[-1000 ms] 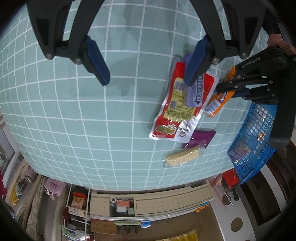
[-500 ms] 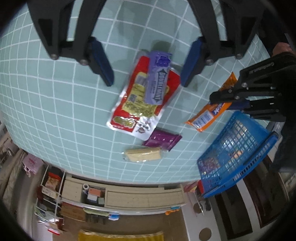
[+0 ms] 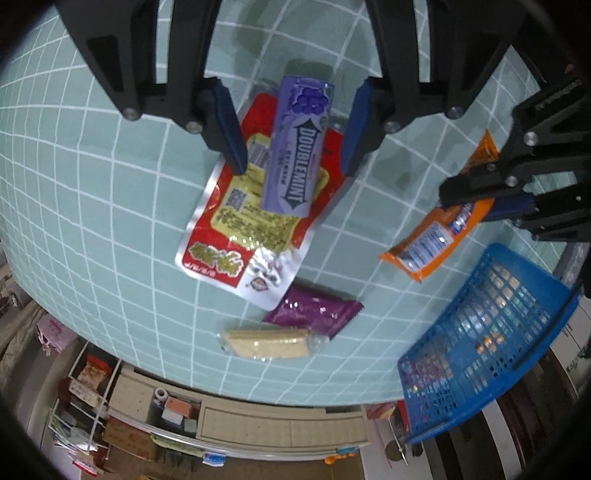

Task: Organize snacks
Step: 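Lower the right tool onto the purple Doublemint gum box and grasp it, then carry the orange packet and gum box toward the basket with both tools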

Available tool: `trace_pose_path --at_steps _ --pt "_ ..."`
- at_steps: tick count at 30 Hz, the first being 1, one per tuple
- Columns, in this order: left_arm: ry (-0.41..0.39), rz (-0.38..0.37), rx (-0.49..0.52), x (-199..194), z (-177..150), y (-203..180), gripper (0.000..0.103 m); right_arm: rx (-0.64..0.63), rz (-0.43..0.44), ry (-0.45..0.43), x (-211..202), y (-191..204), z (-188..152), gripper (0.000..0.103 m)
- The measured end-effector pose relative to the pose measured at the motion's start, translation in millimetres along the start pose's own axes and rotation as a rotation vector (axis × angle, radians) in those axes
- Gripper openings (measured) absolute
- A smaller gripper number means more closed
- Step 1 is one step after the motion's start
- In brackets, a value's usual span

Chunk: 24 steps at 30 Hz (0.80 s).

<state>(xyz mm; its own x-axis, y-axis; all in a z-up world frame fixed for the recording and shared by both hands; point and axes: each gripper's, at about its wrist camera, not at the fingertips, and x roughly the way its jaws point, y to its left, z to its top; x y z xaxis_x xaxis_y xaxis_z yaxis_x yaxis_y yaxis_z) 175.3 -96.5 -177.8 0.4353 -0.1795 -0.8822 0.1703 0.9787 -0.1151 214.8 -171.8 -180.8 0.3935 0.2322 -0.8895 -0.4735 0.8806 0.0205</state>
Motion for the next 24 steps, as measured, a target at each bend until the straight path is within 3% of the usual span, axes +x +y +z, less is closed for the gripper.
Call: trace_pose_path --at_steps 2,6,13,24 --pt "0.000 -0.002 0.000 0.5 0.1 0.3 0.013 0.005 0.002 0.008 3.2 0.1 -1.5 0.051" --pt "0.000 -0.005 0.000 1.5 0.1 -0.2 0.013 0.027 0.005 0.024 8.2 -2.5 -2.6 0.038" --pt "-0.013 -0.006 0.008 -6.1 -0.9 -4.0 0.013 0.058 0.012 0.005 0.2 -6.3 -5.7 0.035" --pt "-0.105 -0.017 0.014 -56.3 0.1 -11.0 0.013 0.080 0.029 -0.102 -62.6 2.5 -4.6 0.035"
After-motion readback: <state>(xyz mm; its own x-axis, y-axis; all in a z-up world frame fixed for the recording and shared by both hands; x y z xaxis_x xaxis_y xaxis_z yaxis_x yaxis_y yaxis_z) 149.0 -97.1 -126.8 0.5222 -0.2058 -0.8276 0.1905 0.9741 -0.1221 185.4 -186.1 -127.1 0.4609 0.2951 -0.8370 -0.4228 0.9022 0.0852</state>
